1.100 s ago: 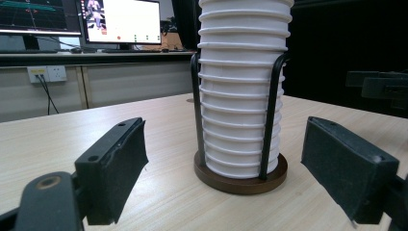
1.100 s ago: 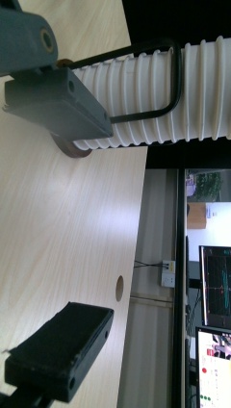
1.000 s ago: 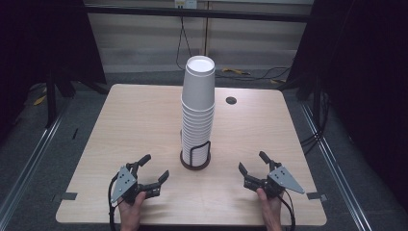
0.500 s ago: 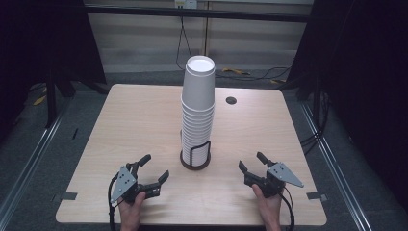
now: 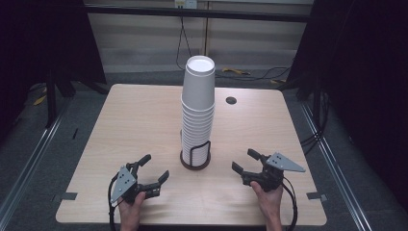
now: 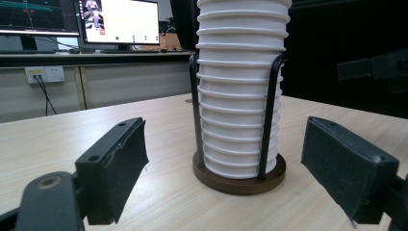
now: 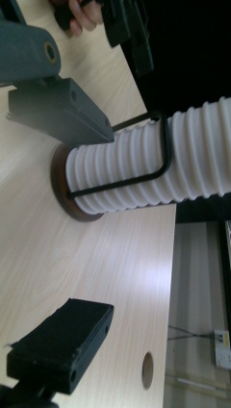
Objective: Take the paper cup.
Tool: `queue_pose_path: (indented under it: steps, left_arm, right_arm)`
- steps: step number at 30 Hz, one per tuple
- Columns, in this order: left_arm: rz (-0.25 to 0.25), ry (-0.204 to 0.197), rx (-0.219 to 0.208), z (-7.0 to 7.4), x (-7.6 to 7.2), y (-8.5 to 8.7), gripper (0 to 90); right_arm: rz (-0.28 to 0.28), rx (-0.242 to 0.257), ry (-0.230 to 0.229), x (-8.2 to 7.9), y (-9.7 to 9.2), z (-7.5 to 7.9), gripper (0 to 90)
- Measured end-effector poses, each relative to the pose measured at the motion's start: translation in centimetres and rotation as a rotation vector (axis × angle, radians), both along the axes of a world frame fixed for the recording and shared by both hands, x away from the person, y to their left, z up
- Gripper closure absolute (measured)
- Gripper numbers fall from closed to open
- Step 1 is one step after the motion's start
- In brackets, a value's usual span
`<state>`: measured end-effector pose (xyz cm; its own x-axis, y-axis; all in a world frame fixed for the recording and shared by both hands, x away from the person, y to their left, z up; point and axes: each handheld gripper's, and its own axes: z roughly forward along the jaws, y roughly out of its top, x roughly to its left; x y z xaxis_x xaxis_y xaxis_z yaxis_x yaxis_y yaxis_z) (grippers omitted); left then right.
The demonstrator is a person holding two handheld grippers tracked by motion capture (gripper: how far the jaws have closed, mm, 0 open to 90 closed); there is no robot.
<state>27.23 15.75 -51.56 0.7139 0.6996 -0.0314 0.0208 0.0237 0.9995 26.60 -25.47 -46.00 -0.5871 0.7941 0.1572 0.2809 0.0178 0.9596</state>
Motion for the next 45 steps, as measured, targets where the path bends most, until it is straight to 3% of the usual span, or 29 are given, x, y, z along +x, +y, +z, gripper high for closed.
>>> queue_pose_path:
  steps: [7, 12, 25, 30, 45]
  left_arm:
    - [0.001, -0.002, 0.002, 0.0, 0.0, 0.0, 15.7]
    - [-0.003, 0.0, 0.0, 0.0, 0.0, 0.0, 15.7]
    - [-0.002, 0.001, -0.003, 0.0, 0.0, 0.0, 15.7]
    - [-0.004, 0.0, -0.004, 0.0, 0.0, 0.0, 15.7]
    - [-0.006, 0.0, -0.004, 0.0, 0.0, 0.0, 15.7]
  right_arm:
    - [0.047, 0.012, -0.022, 0.8, 0.6, 1.7, 16.7]
    - [0.084, 0.034, -0.059, 1.4, 1.1, 3.7, 18.8]
    - [0.141, 0.027, -0.117, 2.7, 2.3, 8.1, 18.9]
    - [0.187, 0.031, -0.107, 3.6, 2.9, 9.7, 18.6]
    - [0.247, 0.033, -0.147, 5.6, 4.5, 14.9, 17.1]
